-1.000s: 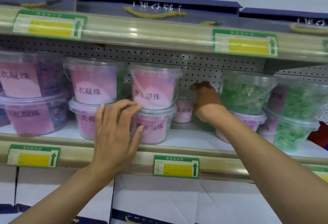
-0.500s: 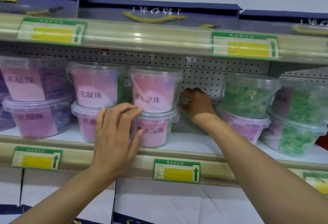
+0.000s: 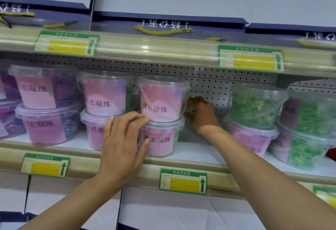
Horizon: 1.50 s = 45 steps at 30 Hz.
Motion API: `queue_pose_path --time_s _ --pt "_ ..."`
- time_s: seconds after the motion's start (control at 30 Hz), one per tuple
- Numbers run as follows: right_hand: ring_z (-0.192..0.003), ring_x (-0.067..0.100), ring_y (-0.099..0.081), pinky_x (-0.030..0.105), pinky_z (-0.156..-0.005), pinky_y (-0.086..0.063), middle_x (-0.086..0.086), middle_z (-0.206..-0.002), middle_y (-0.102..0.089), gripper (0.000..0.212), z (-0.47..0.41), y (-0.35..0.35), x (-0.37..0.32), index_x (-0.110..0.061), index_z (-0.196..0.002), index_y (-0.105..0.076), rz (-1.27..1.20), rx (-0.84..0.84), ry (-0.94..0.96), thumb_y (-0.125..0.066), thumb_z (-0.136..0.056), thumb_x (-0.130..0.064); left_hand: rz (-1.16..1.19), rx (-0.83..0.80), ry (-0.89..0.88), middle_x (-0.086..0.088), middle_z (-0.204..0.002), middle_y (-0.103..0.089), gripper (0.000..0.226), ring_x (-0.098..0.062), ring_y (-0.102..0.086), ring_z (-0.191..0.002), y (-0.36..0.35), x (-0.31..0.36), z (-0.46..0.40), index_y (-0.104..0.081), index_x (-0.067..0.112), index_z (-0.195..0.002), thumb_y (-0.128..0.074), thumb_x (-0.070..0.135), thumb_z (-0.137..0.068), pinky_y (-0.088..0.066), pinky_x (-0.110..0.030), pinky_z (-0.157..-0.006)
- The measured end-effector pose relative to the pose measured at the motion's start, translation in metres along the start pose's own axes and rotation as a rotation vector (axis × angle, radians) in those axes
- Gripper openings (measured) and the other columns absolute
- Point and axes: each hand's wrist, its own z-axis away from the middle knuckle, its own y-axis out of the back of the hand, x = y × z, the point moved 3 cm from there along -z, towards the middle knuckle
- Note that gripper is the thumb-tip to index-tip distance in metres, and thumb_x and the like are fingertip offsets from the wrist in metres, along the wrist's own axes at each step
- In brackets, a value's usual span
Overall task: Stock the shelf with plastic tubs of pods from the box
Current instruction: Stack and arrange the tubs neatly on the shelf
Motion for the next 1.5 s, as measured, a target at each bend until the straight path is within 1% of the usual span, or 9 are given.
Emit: queue_pose_path --time_s 0.2,0.33,0.5,0.67,0.93,1.1,1.23,1.4,1.5 --pt "-0.115 0.032 -0.053 0.035 -0.097 -0.045 0.014 -0.136 -0.044 0.051 0.016 0.017 -0.009 -0.017 -0.136 -0.044 0.027 -0.043 -0.078 -0.058 -0.088 -0.006 -0.004 -0.033 0.017 -0.008 -0.121 -0.053 0.041 -0.023 -0.045 -0.116 0.002 -0.001 -0.001 -0.045 0.017 -0.121 -0.050 0.029 -0.081 -0.025 -0.047 -0.106" --pt "-0.093 0.035 -0.058 0.037 -0.079 -0.050 0.015 -0.117 -0.053 0.036 0.058 0.057 -0.016 -0.011 -0.120 -0.056 0.099 0.174 -0.007 -0.059 -0.085 -0.007 -0.032 -0.092 0.026 -0.009 -0.121 -0.053 0.043 -0.024 -0.045 -0.117 0.007 0.002 -0.002 -0.048 0.014 -0.121 -0.048 0.030 -0.081 -0.025 -0.045 -0.103" --pt "-0.098 0.035 -0.049 0.039 -0.081 -0.037 0.016 -0.100 -0.053 0.029 0.119 0.105 0.023 -0.007 -0.099 -0.065 0.245 0.457 -0.088 -0.074 -0.071 -0.008 -0.057 -0.112 0.070 -0.011 -0.122 -0.050 0.050 -0.028 -0.044 -0.117 0.015 0.015 0.000 -0.051 0.009 -0.121 -0.046 0.029 -0.075 -0.029 -0.047 -0.099" --pt "-0.100 0.039 -0.050 0.040 -0.084 -0.046 0.018 -0.116 -0.042 0.043 0.136 0.114 0.070 -0.008 -0.116 -0.054 0.233 0.251 -0.282 -0.069 -0.076 -0.004 0.019 -0.056 -0.014 -0.015 -0.114 -0.050 0.043 -0.031 -0.047 -0.104 0.022 0.055 -0.001 -0.050 0.007 -0.115 -0.049 0.020 -0.074 -0.032 -0.038 -0.085" --pt "-0.100 0.036 -0.053 0.036 -0.083 -0.043 0.016 -0.116 -0.047 0.035 0.125 0.108 0.054 -0.011 -0.117 -0.054 0.199 0.185 -0.164 -0.065 -0.084 -0.013 0.096 -0.277 -0.057 -0.005 -0.120 -0.050 0.049 -0.024 -0.051 -0.108 0.002 0.111 -0.004 -0.054 0.012 -0.117 -0.071 0.011 -0.072 -0.046 -0.037 -0.087" --pt "-0.092 0.030 -0.056 0.035 -0.082 -0.045 0.009 -0.113 -0.045 0.029 0.124 0.100 0.040 -0.012 -0.113 -0.052 0.033 0.110 -0.112 -0.062 -0.086 -0.010 0.227 -0.375 0.194 0.001 -0.141 -0.037 0.062 -0.017 -0.044 -0.124 -0.005 0.122 -0.012 -0.032 0.017 -0.139 -0.063 0.020 -0.085 -0.040 -0.033 -0.099" --pt "-0.106 0.023 -0.051 0.028 -0.086 -0.038 0.006 -0.118 -0.045 0.039 0.122 0.098 0.047 -0.013 -0.121 -0.048 -0.115 0.118 -0.151 -0.056 -0.085 -0.002 0.530 -0.438 0.429 0.003 -0.149 -0.032 0.075 -0.010 -0.035 -0.133 -0.014 0.121 -0.039 -0.018 0.021 -0.145 -0.064 0.021 -0.085 -0.031 -0.031 -0.109" --pt "-0.104 0.017 -0.047 0.026 -0.082 -0.033 0.001 -0.114 -0.048 0.040 0.099 0.104 0.036 -0.014 -0.122 -0.041 -0.455 0.177 -0.272 -0.060 -0.088 -0.023 0.808 -0.546 0.746 -0.007 -0.139 -0.043 0.068 -0.016 -0.043 -0.117 -0.040 0.125 -0.080 -0.025 0.006 -0.140 -0.062 0.008 -0.083 -0.035 -0.030 -0.091" --pt "-0.095 0.020 -0.053 0.029 -0.079 -0.036 0.005 -0.104 -0.056 0.048 0.083 0.105 0.030 -0.011 -0.122 -0.042 -0.584 0.202 -0.368 -0.053 -0.090 -0.044 0.970 -0.475 0.914 -0.010 -0.113 -0.054 0.059 -0.020 -0.052 -0.102 -0.047 0.129 -0.091 -0.033 -0.001 -0.134 -0.057 -0.002 -0.080 -0.041 -0.029 -0.079"
